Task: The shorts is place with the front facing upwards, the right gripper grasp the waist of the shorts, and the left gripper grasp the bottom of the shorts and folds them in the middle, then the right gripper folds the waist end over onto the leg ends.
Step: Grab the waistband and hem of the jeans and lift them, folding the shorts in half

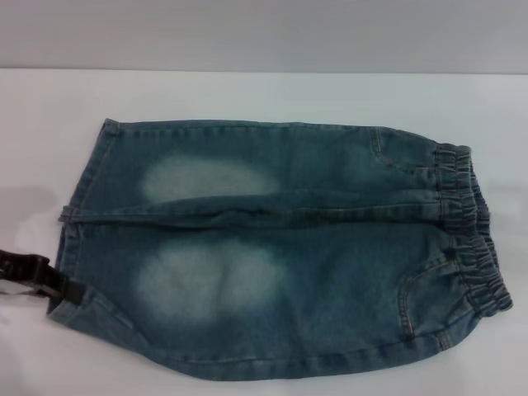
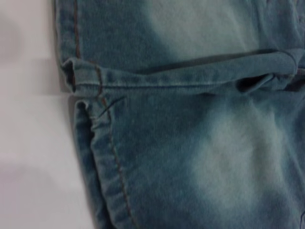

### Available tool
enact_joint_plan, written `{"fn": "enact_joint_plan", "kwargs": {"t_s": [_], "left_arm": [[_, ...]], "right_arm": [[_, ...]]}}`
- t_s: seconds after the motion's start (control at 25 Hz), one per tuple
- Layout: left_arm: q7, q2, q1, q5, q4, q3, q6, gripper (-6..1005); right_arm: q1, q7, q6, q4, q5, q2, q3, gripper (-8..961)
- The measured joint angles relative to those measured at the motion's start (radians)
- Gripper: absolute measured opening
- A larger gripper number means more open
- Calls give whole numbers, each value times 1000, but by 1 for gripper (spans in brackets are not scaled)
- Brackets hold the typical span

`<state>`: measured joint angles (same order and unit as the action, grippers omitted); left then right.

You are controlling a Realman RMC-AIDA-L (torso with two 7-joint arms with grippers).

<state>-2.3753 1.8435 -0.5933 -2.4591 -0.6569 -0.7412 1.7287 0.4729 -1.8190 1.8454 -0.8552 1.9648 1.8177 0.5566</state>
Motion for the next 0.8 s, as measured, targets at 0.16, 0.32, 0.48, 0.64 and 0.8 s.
{"fn": "enact_joint_plan", "kwargs": {"t_s": [0.16,0.32,0.48,0.64,0.8], "left_arm": [[0,0,-11,0,-1,9,-1,44],[1,0,-15,0,-1,9,-1,44],[1,2,-20,0,1,10,-1,44],[1,2,-22,0,2,10,-1,44],[1,4,-23,0,5,10,-9,43]], "right_arm": [[59,-34,35,-44,213,-7,16,692],[86,-36,48,-89,350,3,92,688],[116,-44,31,-97,452,22,120,684],[146,-74,-36,-108,573,60,123,680],[170,-75,-62,-92,637,90,154,676]]}}
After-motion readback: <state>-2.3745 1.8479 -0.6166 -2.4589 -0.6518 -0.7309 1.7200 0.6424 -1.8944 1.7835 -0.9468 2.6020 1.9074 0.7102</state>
